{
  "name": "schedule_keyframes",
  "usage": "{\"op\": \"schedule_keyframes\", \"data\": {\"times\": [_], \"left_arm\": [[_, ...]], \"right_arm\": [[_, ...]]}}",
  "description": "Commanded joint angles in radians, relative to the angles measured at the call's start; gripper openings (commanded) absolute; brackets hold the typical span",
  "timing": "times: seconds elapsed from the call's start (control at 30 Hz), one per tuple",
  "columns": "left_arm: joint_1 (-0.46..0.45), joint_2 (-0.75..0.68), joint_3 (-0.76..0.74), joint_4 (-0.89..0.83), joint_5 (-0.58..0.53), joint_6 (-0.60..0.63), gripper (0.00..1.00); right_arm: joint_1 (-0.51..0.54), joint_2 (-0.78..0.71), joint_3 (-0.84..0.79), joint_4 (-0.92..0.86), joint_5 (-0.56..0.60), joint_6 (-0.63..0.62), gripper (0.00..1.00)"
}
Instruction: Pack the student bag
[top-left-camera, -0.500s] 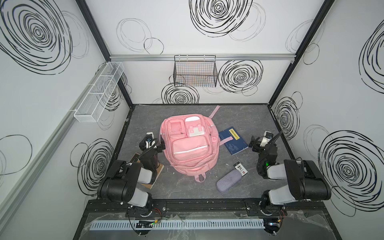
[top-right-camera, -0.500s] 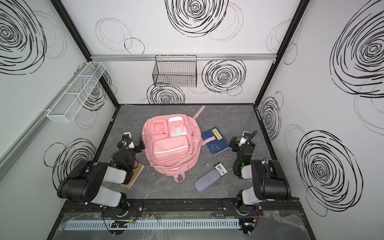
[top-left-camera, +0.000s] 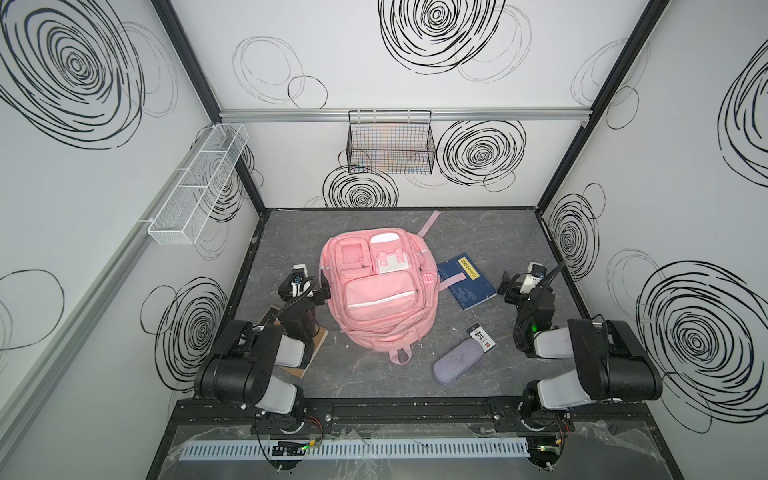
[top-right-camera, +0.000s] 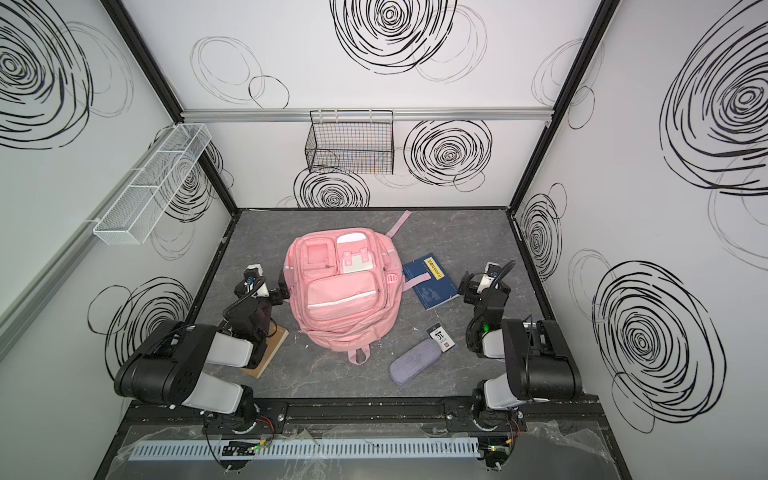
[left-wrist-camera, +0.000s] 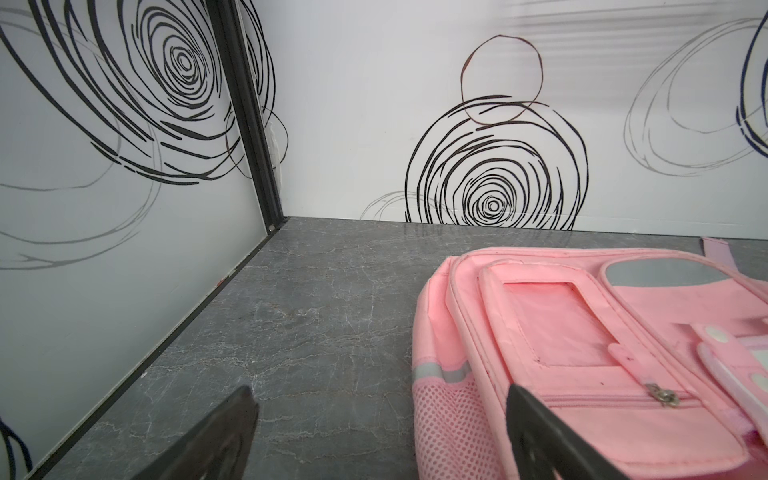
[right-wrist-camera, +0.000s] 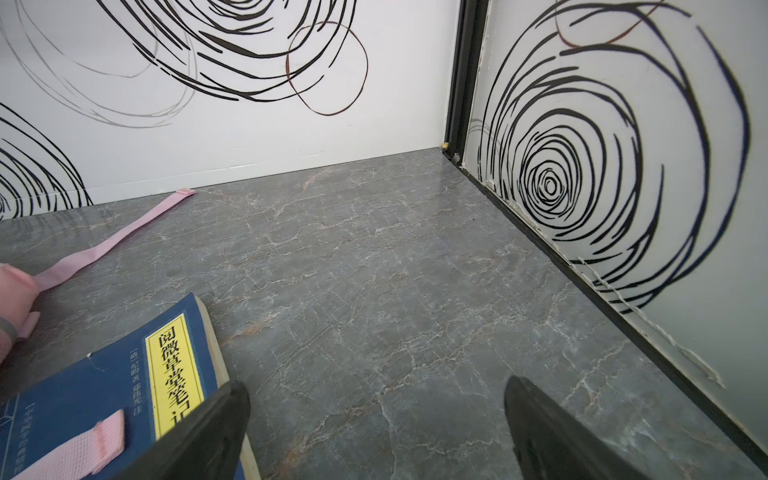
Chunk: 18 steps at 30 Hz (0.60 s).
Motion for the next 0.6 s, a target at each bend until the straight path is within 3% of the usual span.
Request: {"op": "schedule_keyframes", "data": {"times": [0.0,0.57], "left_arm": [[-0.003,-0.002,0.011,0.058,0.01,-0.001,0.96],[0.022,-0.013,0.008,0.057,0.055,-0.016,0.96]], "right_arm": [[0.006,-0.007,0.007,0.045,0.009,-0.012,1.0],[0.001,-0.008,0.009,0.043,-0.001,-0.009,1.0]]}}
